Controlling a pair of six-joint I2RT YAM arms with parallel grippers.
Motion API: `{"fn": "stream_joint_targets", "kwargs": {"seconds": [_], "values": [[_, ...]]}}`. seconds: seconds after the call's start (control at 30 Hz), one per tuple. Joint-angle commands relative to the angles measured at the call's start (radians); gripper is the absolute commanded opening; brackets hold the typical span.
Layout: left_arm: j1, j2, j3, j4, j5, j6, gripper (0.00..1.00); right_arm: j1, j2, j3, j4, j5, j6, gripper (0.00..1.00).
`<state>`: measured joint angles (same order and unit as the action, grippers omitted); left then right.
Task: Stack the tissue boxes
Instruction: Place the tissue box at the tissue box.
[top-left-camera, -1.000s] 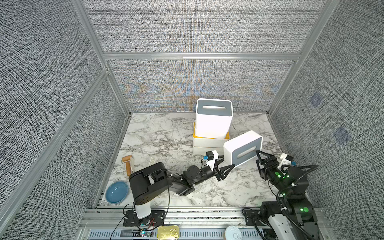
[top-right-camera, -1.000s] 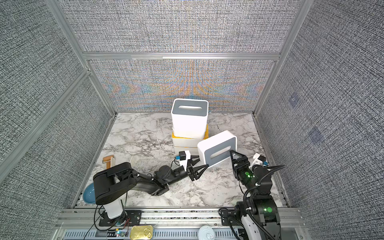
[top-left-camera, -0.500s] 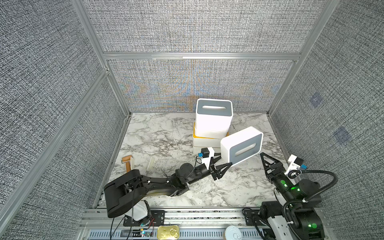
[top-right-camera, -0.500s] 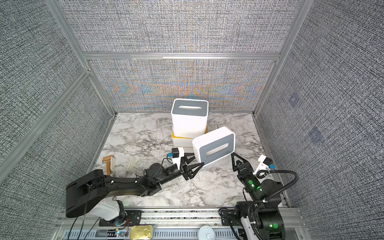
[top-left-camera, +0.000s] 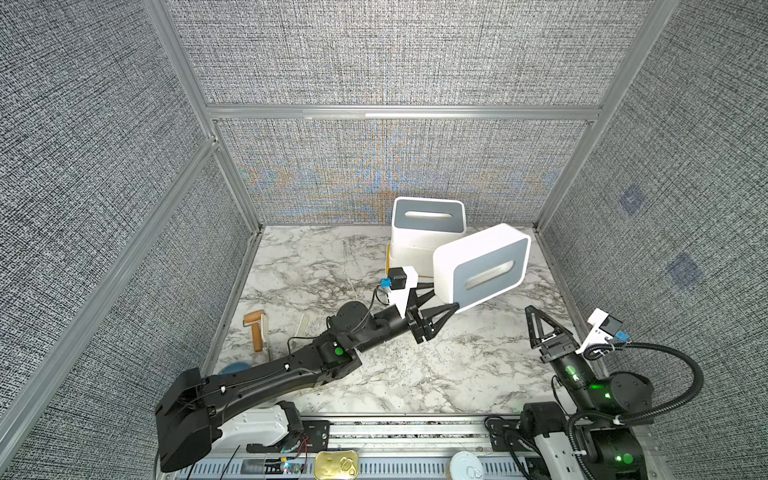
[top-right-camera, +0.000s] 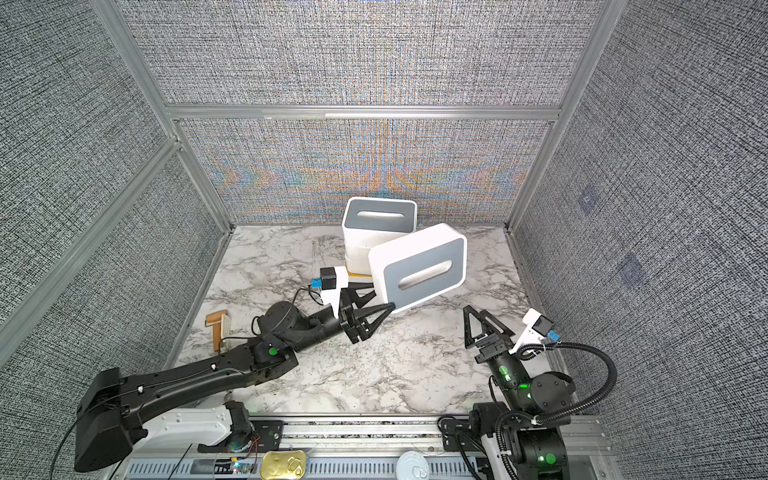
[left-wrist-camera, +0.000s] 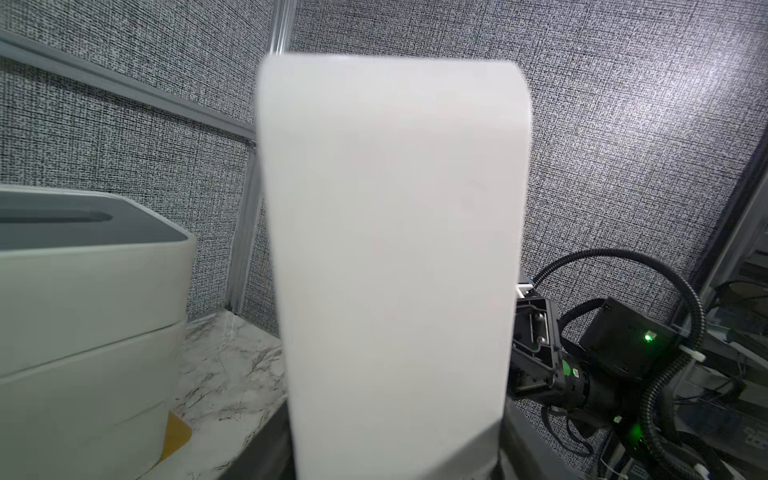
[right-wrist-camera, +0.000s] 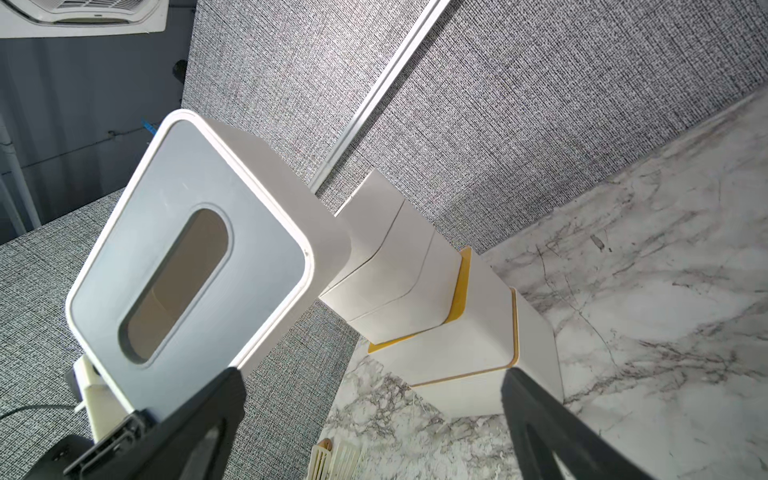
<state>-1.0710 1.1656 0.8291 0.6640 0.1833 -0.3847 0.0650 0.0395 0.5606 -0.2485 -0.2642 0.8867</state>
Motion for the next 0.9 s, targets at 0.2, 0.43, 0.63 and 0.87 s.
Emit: {"fn": "stream_joint_targets", "kwargs": {"seconds": [0.2, 0.43, 0.63, 0.87], "values": [[0.084, -0.057, 0.138, -0.228, 0.048, -0.029, 0.5, 0.0, 0.166, -0.028, 0.331, -0.134, -0.029, 0.99], [0.193, -0.028, 0.291, -0.397, 0.105, -0.09, 0.49, 0.001, 0.318, -0.033, 0.517, -0.183, 0.005, 0.99], [0.308, 0.037, 0.444, -0.54, 0.214, -0.172, 0.48, 0.005, 0.318, -0.009, 0.485, -0.157, -0.035, 0.99], [0.461, 0.142, 0.63, -0.667, 0.427, -0.279, 0.44, 0.011, 0.331, 0.015, 0.471, -0.141, -0.055, 0.99]]}}
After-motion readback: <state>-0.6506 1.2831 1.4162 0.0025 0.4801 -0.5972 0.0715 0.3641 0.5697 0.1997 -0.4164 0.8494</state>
